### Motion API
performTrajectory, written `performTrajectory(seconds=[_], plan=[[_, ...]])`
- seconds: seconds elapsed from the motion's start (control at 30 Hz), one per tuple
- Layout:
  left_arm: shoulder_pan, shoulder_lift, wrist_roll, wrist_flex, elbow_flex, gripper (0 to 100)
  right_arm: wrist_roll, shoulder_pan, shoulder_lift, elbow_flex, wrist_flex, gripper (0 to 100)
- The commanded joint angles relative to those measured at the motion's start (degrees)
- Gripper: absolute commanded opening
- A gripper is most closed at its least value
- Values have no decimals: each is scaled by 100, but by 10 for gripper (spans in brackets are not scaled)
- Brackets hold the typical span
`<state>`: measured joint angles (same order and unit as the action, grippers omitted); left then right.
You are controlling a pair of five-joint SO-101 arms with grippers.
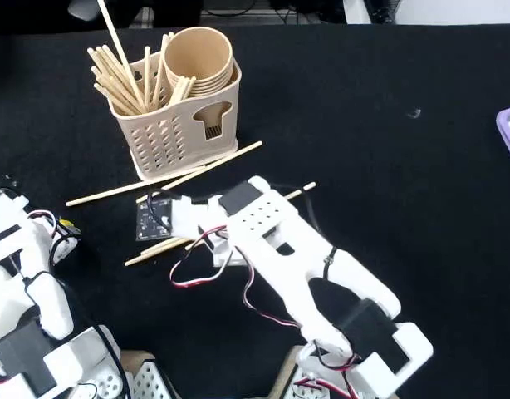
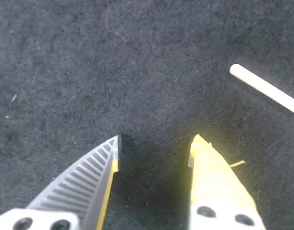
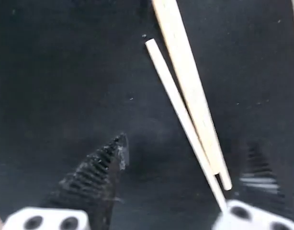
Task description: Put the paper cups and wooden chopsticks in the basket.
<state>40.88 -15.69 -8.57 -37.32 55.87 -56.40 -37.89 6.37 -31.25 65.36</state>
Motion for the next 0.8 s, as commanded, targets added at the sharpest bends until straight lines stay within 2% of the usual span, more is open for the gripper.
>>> performTrajectory(seconds=[0.0, 0.17, 0.3, 0.4, 0.53, 0.77], plan=[[48, 9, 53, 53, -180, 238, -149, 79, 277, -4, -396, 406], [48, 9, 53, 53, -171, 238, -185, -132, -734, 136, -800, 401], [48, 9, 53, 53, -171, 238, -185, -114, -1604, 708, -695, 335], [48, 9, 53, 53, -171, 238, 35, 9, -1895, 1200, -387, 237], [48, 9, 53, 53, -180, 238, 343, 149, -1921, 1613, -176, 17], [48, 9, 53, 53, -180, 238, 448, 141, -1921, 1912, 475, 10]])
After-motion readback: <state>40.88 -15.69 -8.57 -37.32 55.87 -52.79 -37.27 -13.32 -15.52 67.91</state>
